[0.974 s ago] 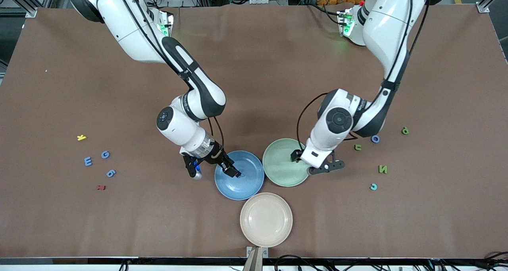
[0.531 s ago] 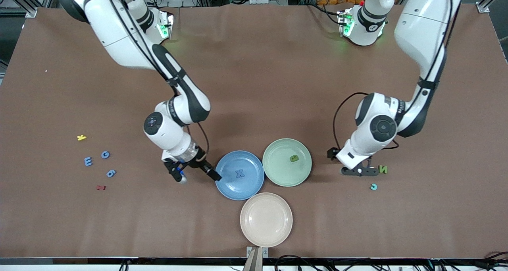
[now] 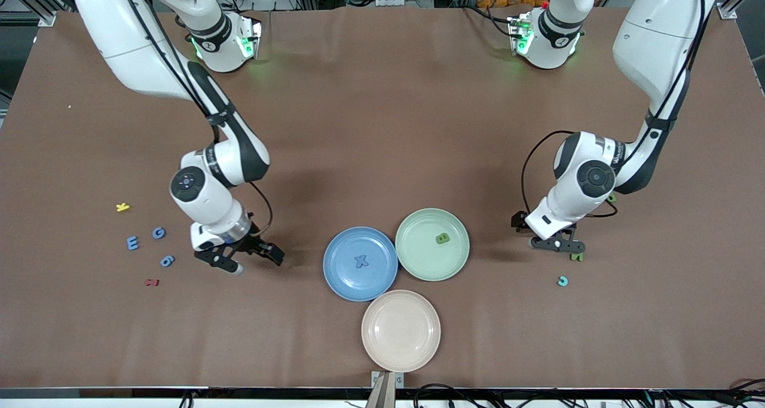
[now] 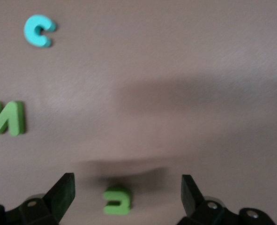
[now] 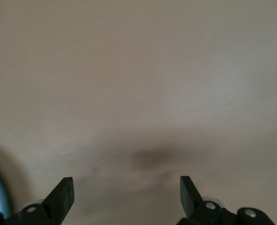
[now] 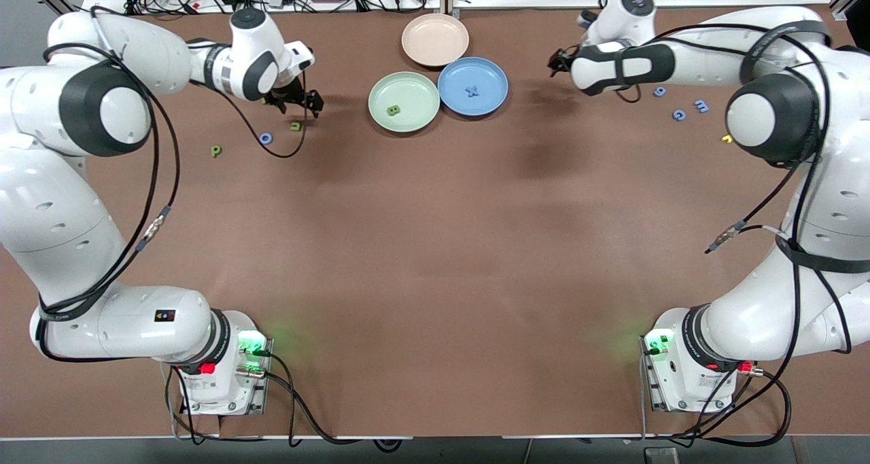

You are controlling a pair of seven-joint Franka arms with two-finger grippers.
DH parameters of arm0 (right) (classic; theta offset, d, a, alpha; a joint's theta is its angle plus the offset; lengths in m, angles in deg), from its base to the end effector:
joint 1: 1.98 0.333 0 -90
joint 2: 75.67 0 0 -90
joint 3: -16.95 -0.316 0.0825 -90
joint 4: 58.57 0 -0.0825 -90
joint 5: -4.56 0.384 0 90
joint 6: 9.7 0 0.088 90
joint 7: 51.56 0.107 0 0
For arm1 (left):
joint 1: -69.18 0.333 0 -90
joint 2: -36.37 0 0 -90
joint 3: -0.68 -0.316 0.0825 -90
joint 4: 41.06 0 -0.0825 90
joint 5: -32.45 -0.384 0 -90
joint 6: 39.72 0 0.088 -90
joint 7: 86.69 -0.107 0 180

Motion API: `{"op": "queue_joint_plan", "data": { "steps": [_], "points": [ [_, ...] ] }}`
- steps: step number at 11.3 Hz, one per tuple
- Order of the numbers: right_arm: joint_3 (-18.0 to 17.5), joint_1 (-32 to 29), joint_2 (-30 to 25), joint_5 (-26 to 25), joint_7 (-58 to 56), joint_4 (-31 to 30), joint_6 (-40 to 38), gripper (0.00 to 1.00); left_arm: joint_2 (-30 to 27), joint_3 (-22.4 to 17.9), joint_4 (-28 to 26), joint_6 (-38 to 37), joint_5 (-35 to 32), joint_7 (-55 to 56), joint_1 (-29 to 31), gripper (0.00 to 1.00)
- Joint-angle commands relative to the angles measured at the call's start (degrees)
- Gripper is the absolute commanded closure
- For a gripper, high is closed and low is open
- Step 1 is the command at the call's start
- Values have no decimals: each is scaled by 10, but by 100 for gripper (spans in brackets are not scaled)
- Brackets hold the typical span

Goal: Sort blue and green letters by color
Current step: 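Grasp the green u with the left gripper while the right gripper reaches the blue G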

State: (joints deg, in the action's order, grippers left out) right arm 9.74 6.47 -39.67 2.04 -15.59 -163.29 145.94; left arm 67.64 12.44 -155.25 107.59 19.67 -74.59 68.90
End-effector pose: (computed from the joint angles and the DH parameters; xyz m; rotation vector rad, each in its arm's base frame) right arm 0.6491 0.1759 0.2174 -2.9205 0.5171 -0.3267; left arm 0.5993 -0.1285 0.1933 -3.1230 0.2385 -0.0843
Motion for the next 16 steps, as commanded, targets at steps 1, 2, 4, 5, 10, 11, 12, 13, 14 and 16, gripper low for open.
{"op": "queue_joint_plan", "data": {
  "steps": [1, 2, 4, 5, 10, 11, 12, 13, 14, 16],
  "points": [
    [36, -36, -62, -34, -149, -64, -30, 0, -40, 19, -62, 31, -15, -30, 36, 0],
    [55, -43, -63, -34, -197, -69, -30, 0, -38, 19, -64, 38, -14, -29, 36, 0],
    [85, -69, -53, -34, -290, -66, -25, 0, -34, 19, -75, 58, -14, -28, 36, 0],
    [94, -81, -52, -34, -334, -67, -25, 0, -32, 18, -78, 65, -14, -28, 36, 0],
    [113, -129, -46, -31, -563, -86, -29, 0, -32, 19, -91, 67, -8, -18, 41, 18],
    [113, -131, -45, -29, -566, -94, -29, 0, -31, 19, -95, 71, -7, -17, 41, 30],
    [113, -130, -43, -29, -566, -99, -29, 0, -31, 19, -102, 80, -5, -16, 44, 48],
    [113, -131, -40, -27, -566, -107, -29, 0, -31, 19, -104, 84, -5, -10, 46, 67],
    [113, -131, -39, -27, -565, -116, -29, 0, -28, 19, -104, 86, -5, -4, 46, 80],
    [113, -135, -39, -26, -565, -125, -29, 0, -28, 19, -100, 85, -5, 4, 45, 100]
  ]
}}
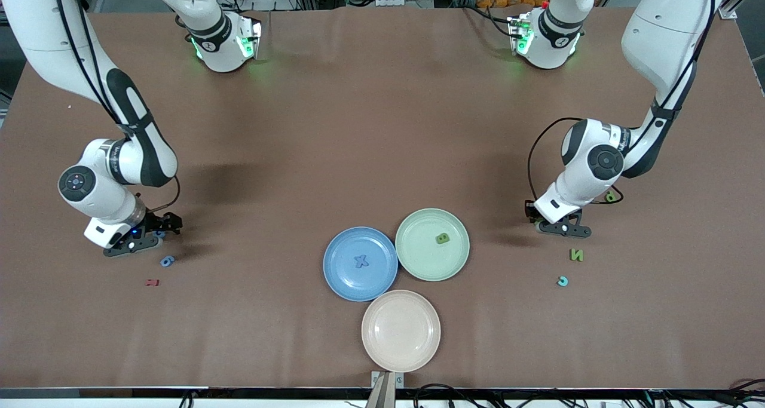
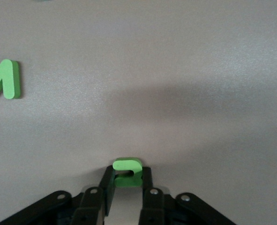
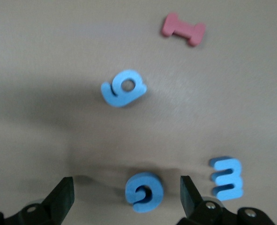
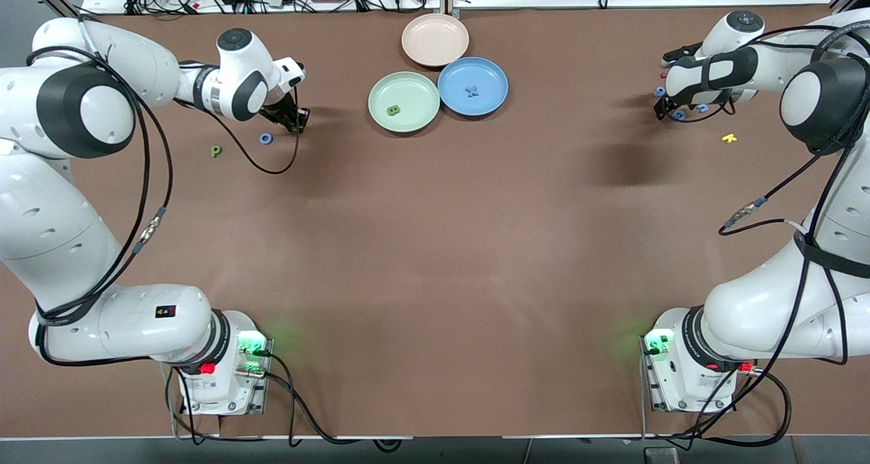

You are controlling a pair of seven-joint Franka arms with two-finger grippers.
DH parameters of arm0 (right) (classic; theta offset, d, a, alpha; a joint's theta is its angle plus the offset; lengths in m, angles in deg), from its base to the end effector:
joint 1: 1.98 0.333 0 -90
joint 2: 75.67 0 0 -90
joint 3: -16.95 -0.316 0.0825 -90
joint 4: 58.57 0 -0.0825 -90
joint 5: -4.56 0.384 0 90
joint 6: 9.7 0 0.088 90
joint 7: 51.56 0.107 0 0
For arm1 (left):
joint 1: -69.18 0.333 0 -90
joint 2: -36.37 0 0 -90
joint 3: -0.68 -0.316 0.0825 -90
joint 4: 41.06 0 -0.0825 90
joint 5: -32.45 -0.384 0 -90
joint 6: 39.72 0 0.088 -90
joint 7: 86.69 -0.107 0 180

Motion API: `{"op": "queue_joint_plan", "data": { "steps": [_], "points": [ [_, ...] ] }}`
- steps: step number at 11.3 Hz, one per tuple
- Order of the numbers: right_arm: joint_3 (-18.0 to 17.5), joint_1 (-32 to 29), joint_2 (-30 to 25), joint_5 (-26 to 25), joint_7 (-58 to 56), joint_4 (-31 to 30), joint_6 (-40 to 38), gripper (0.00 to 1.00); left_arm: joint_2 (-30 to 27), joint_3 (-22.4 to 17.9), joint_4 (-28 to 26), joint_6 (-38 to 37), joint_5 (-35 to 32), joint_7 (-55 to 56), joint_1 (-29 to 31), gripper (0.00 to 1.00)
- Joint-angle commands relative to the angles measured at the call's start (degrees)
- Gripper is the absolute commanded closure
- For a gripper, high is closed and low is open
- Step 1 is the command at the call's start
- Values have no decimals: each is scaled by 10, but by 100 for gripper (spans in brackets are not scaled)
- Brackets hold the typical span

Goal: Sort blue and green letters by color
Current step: 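Grasp the green u with the left gripper while the right gripper reaches the blue G, then release the green u onto the green plate with the left gripper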

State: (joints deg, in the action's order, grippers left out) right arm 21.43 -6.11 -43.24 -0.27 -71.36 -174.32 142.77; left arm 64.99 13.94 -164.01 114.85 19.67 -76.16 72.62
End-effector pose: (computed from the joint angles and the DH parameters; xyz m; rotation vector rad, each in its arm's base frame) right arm 0.6012 -0.0879 0.1734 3.0112 0.4280 0.0799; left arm 0.5642 -0.1066 0.1780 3.1108 -0.2411 0.1121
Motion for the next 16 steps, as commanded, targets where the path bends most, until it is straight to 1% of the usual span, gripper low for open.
{"op": "queue_joint_plan", "data": {
  "steps": [1, 3, 4, 6, 8, 9, 12, 14, 15, 16],
  "points": [
    [-4, -11, -4, -3, -8, -15, 2, 0, -1, 4, -11, 13, -6, 32, 5, 100],
    [-5, -18, -3, 0, -7, -14, 2, 0, -13, 4, 6, 2, -4, 55, -4, 100],
    [-6, -24, -3, 17, -8, -14, 2, 0, -14, 4, 24, -15, 2, 69, -16, 100],
    [-7, -23, -3, 72, -8, -12, -3, 0, -13, 4, 74, -64, 40, 104, -55, 100],
    [-8, -21, -3, 118, -9, 10, -55, 0, -3, -5, 120, -97, 75, 164, -115, 100],
    [-7, -21, -3, 125, -9, 22, -73, 0, 8, -13, 142, -102, 79, 205, -141, 100],
    [-6, -21, 10, 125, -9, 35, -69, 0, 46, -25, 213, -129, 87, 327, -217, 100],
    [-6, -24, 23, 125, -9, 46, -67, 0, 85, -29, 258, -131, 86, 388, -250, 100],
    [-6, -24, 24, 126, -9, 47, -67, 0, 97, -29, 272, -131, 85, 407, -258, 100],
    [-6, -24, 24, 126, -9, 47, -68, 0, 103, -29, 280, -131, 85, 417, -260, 98]
  ]
}}
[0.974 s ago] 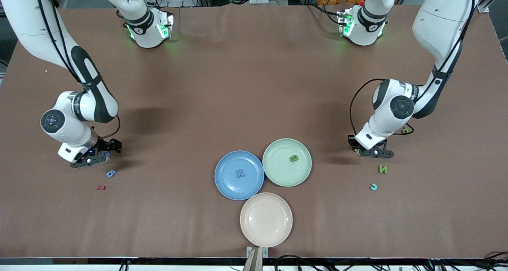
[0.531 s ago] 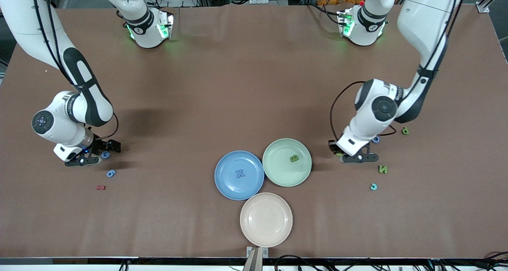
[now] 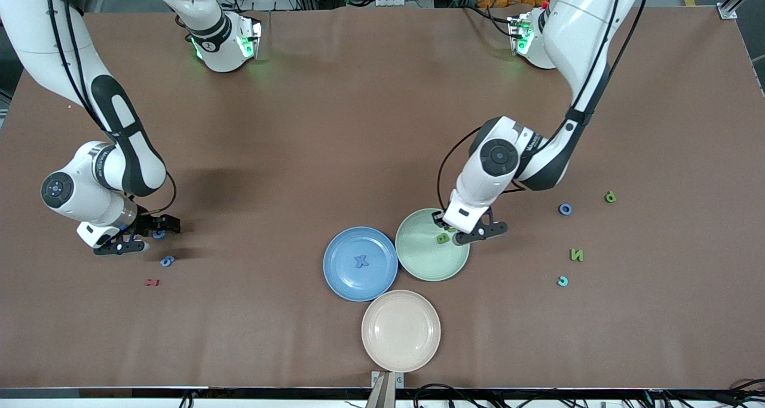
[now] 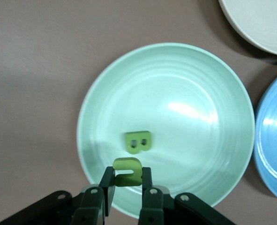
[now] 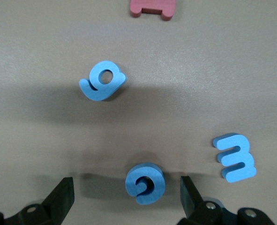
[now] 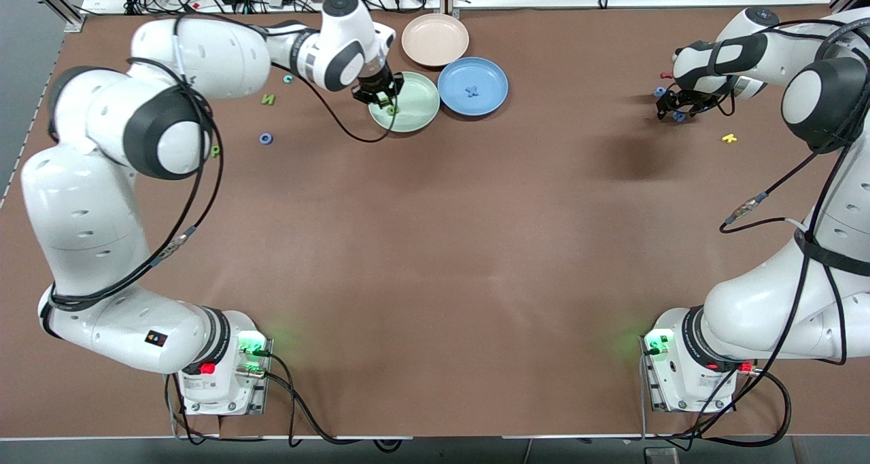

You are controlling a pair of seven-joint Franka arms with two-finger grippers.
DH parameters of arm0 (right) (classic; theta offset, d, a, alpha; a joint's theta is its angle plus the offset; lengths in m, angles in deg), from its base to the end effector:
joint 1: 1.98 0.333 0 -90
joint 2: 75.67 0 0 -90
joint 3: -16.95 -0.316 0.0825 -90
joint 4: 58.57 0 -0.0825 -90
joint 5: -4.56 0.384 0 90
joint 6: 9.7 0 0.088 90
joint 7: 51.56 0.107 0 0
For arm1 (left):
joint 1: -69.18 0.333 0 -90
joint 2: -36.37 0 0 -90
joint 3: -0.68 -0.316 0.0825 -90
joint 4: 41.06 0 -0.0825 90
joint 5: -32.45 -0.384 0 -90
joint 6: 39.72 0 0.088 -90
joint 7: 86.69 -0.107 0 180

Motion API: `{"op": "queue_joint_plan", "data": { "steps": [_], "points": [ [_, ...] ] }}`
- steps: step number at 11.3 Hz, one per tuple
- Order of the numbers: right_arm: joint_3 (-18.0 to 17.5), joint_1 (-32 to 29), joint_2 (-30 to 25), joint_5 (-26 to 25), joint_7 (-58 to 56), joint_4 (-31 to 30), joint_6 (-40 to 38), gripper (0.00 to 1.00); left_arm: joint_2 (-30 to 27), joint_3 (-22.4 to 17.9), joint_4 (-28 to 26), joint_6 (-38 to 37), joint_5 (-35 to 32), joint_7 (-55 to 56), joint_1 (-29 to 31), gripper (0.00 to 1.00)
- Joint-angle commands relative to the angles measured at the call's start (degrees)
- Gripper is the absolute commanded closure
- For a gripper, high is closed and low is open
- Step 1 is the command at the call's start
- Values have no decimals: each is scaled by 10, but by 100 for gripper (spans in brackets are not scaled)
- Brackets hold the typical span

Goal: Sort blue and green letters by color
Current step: 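Release the green u onto the green plate with the left gripper, then carry the blue G to the blue plate while the left gripper reaches the N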

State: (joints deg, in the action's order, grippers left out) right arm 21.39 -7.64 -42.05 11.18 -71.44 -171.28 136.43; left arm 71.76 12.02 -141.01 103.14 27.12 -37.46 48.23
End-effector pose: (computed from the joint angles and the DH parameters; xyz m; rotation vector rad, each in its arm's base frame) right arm 0.6034 -0.1081 0.1703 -3.1178 -0.1367 -0.0084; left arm 0.5827 -0.3526 0.2401 2.9795 0.4038 0.1164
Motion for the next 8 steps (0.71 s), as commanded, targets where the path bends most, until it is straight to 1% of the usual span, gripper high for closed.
{"op": "queue_joint_plan", "data": {
  "steps": [1, 2, 3, 4, 5, 6, 8],
  "points": [
    [-6, -9, 12, 11, -8, 16, -7, 0, 35, -11, 52, -14, 7, 27, -16, 31],
    [-5, -8, 12, 11, -7, 16, -9, 0, 31, -12, 50, -14, 2, 18, -15, 0],
    [-5, -9, 12, 11, -9, 15, -8, 13, 25, -16, 45, -14, 1, 1, -9, 0],
    [-5, -8, 11, 11, -8, 15, -9, 87, 14, -15, 35, -18, 0, -28, 2, 0],
    [-5, -9, 11, 11, -9, 15, -8, 100, 6, -14, 30, -39, -2, -61, 19, 0],
    [-5, -9, 10, 11, -9, 15, -8, 100, -1, -8, 30, -64, -2, -103, 40, 0],
    [-4, -9, 10, 11, -16, 16, -9, 100, -7, 22, 31, -90, -2, -171, 96, 0]
  ]
}}
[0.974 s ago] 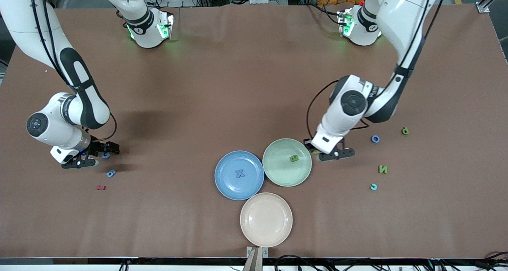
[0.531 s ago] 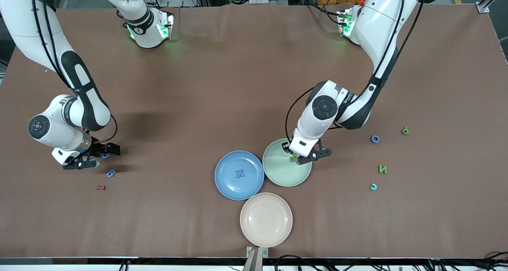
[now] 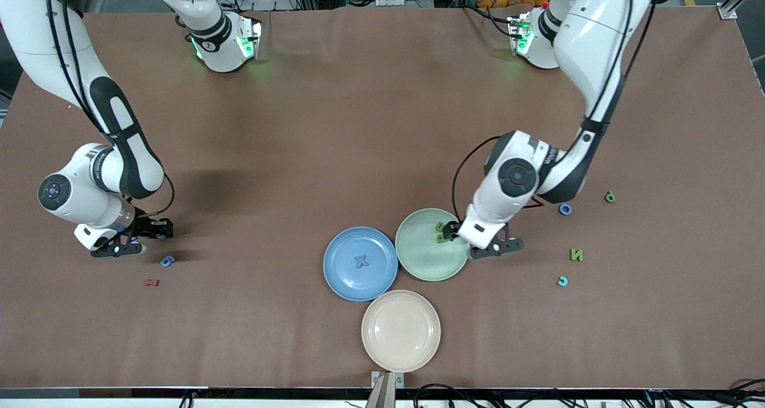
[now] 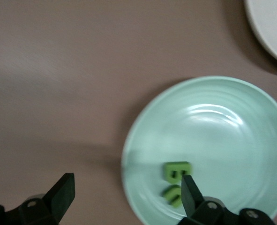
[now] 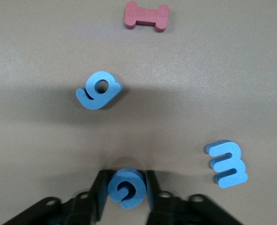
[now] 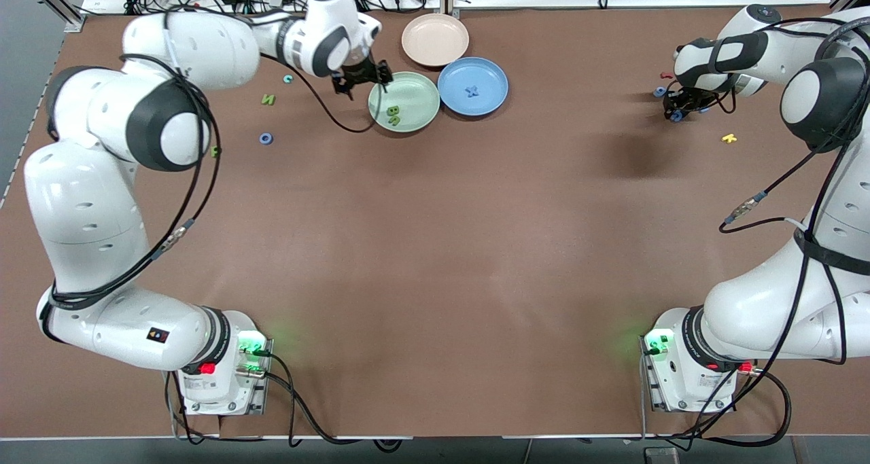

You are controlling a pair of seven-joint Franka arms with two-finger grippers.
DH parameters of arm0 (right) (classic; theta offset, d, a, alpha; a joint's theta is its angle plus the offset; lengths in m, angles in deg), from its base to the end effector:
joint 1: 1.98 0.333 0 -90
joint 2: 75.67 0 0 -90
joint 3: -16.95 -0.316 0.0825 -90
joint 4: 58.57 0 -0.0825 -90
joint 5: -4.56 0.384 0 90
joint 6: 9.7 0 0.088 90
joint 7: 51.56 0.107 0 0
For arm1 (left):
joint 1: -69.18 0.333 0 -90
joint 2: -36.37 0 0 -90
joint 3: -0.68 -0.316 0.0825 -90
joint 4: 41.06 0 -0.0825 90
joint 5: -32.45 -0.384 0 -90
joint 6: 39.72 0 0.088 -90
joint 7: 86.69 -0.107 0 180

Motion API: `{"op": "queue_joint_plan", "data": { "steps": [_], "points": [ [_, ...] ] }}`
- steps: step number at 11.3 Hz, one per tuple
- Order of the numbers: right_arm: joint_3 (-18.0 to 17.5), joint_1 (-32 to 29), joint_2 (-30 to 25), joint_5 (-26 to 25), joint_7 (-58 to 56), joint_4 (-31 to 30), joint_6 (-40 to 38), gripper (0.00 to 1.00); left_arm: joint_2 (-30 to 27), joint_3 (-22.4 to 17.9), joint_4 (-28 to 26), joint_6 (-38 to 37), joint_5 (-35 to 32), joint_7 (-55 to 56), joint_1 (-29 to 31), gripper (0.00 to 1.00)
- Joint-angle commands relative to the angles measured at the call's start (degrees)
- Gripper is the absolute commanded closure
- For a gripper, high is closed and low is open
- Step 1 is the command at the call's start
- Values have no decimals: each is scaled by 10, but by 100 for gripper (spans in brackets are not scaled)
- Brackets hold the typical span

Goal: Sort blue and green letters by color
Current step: 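Carry the blue G to the blue plate while the left gripper reaches the N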

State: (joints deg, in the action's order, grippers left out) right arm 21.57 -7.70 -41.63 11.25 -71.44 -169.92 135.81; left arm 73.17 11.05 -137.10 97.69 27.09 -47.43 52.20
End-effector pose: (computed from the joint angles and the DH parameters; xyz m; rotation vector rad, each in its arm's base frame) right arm 0.6096 -0.1113 0.1738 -3.1197 -0.1315 -0.0171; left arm 0.6199 -0.3033 0.2423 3.0440 0.2779 0.0836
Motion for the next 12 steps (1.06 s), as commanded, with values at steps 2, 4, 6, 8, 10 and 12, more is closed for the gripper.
{"op": "queue_joint_plan", "data": {
  "steps": [2, 4, 6, 8, 10, 12],
  "points": [
    [-6, -7, 4, 11, -16, 3, -3, 100, -21, 47, -8, -42, -31, -124, 104, 0],
    [-7, 7, 1, 11, -3, 12, -5, 100, -16, 83, -8, -43, -87, -175, 168, 0],
    [-8, 34, 2, 24, 26, 33, -9, 100, -8, 95, -9, -43, -118, -252, 210, 0],
    [-8, 86, 7, 91, 62, 67, -9, 100, 1, 95, -9, -43, -122, -336, 250, 0],
    [-8, 116, 18, 148, 79, 109, -38, 100, 6, 96, -17, -42, -140, -388, 280, 0],
    [-8, 148, 26, 197, 110, 126, -47, 100, 11, 97, -26, -34, -147, -401, 300, 0]
  ]
}}
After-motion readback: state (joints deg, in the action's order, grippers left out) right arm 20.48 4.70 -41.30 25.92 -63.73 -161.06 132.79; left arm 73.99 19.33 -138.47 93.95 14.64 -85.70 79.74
